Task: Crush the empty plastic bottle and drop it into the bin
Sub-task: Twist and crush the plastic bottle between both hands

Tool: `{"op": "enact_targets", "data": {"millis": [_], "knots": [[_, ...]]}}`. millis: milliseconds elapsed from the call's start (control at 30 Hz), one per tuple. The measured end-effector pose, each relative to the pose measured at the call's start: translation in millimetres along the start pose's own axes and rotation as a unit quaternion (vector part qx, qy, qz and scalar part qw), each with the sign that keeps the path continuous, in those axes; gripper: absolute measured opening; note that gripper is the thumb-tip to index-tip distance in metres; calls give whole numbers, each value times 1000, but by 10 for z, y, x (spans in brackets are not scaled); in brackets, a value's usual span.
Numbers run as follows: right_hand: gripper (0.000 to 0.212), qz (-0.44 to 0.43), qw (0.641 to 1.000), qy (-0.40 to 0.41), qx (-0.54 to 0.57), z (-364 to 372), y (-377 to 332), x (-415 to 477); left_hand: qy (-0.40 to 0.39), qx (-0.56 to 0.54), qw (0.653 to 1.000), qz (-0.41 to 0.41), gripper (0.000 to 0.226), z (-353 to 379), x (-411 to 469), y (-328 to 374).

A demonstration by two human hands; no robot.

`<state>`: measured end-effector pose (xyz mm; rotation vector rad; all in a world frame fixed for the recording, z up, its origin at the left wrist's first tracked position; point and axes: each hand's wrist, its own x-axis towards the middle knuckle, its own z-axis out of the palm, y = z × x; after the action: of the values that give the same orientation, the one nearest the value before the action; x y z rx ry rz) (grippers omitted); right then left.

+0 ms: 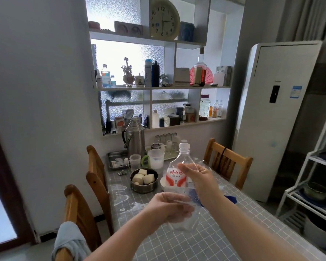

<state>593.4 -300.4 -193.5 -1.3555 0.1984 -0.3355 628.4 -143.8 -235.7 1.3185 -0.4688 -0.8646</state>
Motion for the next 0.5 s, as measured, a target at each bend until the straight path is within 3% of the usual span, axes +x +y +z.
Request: {"op": "enact_targets", "data": {"millis": [200, 300, 500], "knots": [[65, 4, 1000, 3, -16, 93, 22, -13, 10, -36, 999, 6, 61, -2, -62, 64], [59, -1, 1000, -7, -2, 155, 59, -12, 38, -35, 998, 23, 46, -26, -103, 80], [58, 26, 992, -124, 24, 214, 94, -12, 87, -1, 995, 54, 22, -105, -192, 82]]}}
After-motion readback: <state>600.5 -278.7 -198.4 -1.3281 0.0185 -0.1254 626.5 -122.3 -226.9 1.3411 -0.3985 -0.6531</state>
